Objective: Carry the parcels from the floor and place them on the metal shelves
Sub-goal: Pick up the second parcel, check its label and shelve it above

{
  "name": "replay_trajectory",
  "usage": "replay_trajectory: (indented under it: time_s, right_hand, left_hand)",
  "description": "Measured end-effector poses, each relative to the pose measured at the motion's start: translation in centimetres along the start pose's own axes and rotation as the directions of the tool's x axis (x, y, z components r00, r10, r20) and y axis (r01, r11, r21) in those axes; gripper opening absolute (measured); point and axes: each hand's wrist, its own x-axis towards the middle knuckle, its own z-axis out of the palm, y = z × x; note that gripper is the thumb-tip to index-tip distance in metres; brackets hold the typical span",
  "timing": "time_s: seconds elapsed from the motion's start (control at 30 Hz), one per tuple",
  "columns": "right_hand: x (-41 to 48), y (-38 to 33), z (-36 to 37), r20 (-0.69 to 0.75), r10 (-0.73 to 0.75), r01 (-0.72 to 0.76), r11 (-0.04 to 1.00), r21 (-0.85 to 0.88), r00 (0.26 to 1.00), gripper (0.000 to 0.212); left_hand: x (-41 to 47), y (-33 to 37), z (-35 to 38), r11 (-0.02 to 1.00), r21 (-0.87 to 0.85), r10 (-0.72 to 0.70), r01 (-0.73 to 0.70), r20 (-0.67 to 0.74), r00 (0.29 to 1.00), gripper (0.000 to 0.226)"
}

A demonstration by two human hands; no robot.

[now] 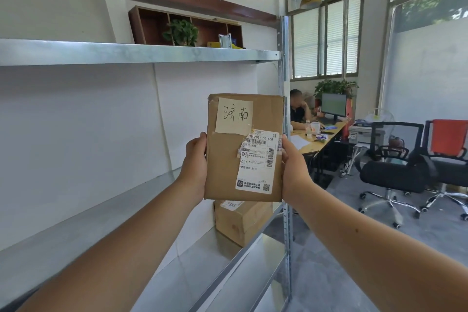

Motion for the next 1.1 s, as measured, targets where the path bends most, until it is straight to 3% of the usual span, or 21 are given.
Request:
replay_trajectory:
  time_s: [0.17, 0.53, 0.77, 0.93, 1.1]
  right_hand:
    - [4.8, -0.5, 1.1, -0.027, 0.007, -0.007, 1.000, -0.024, 1.000, 0.047]
    - [13.3, -1.0, 2.1, -0.097, -0.030, 0.023, 0.997, -0.069, 0.995, 0.047]
    - [16.0, -0.9, 1.7, -0.121, -0.055, 0.041, 0.992, -0.115, 0.991, 0.040]
    - [17.5, -0.6, 2.2, -0.111, -0.046, 0.034, 0.993, -0.111, 0.993, 0.047]
    - [19.0, 0.1, 1.8, -0.109, -0.007, -0.005, 0.994, -0.109, 0.994, 0.055]
  left_hand:
    - [5.4, 0.2, 1.0, 1.000, -0.021, -0.005, 0.005, 0.021, 1.000, 0.056]
    - [14.5, -1.2, 2.6, 0.999, -0.050, -0.009, 0.013, 0.080, 0.997, 0.064]
    - [17.5, -1.8, 3.2, 0.999, 0.010, -0.032, 0.030, 0.153, 0.988, 0.063]
    - [19.0, -1.1, 3.1, 0.994, 0.098, 0.029, -0.051, 0.219, 0.975, 0.057]
    - [20.9, -0.6, 3.1, 0.988, 0.135, 0.054, -0.079, 0.181, 0.982, 0.054]
